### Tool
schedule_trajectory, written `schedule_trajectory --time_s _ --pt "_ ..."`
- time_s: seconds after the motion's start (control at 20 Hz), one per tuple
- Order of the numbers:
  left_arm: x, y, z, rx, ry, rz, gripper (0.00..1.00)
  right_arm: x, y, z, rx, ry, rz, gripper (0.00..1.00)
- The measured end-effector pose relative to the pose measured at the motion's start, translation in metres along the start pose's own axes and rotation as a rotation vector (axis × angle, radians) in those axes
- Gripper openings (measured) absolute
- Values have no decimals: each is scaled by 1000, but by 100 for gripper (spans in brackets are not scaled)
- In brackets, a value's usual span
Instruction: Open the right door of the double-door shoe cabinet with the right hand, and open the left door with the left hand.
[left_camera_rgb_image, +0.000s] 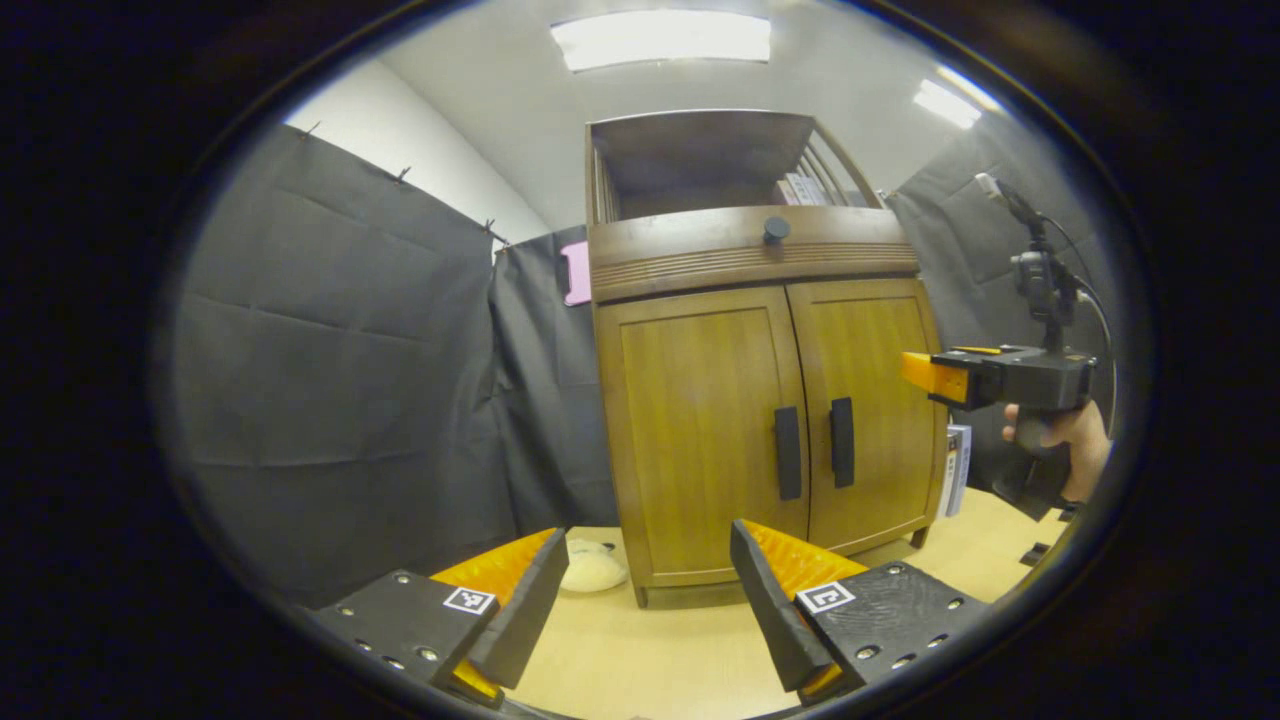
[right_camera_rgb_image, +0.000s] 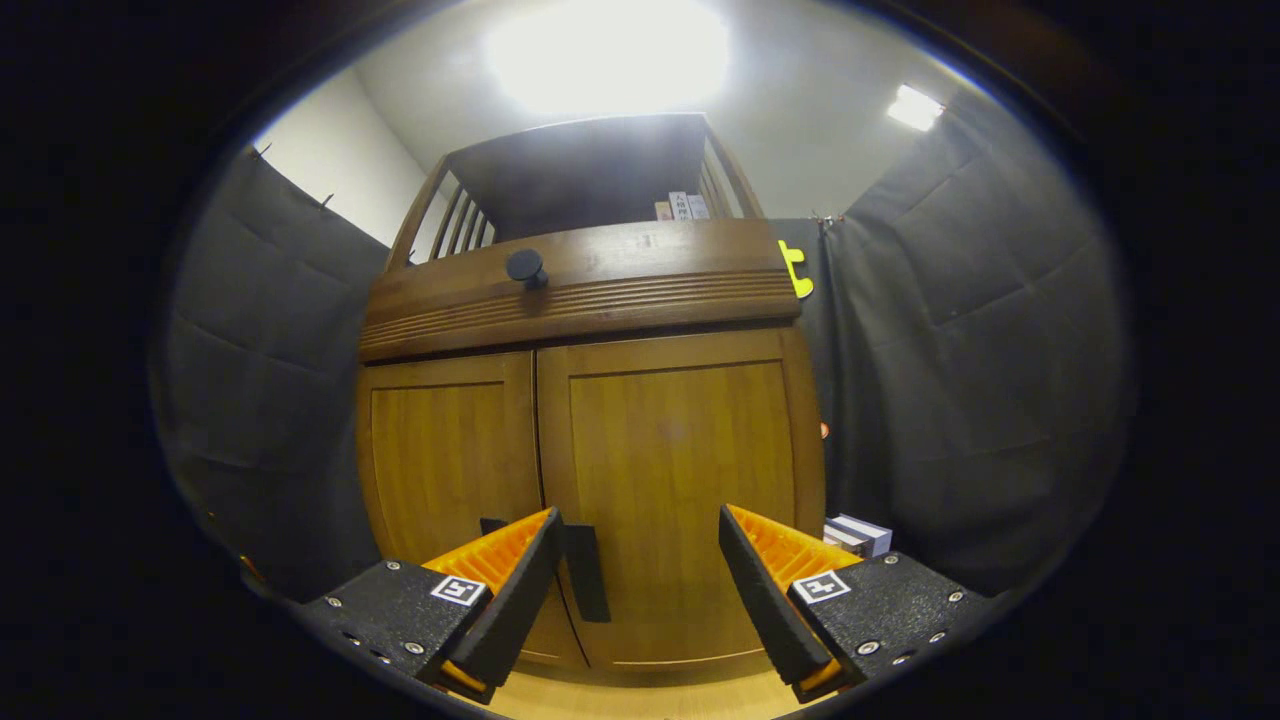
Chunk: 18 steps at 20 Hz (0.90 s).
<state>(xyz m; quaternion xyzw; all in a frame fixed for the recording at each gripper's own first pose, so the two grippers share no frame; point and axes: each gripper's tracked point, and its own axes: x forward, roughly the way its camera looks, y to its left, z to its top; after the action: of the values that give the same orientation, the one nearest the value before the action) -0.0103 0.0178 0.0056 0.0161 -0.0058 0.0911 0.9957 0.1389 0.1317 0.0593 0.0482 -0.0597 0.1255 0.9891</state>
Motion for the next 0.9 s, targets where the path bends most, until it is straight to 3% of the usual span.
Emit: schedule_trajectory --time_s 0.75,0.9 --pt "-9 10 -4 9 35 137 98 83 38 -66 36 146 73 93" --pt "-9 10 -9 4 47 158 98 93 47 -88 39 185 77 86"
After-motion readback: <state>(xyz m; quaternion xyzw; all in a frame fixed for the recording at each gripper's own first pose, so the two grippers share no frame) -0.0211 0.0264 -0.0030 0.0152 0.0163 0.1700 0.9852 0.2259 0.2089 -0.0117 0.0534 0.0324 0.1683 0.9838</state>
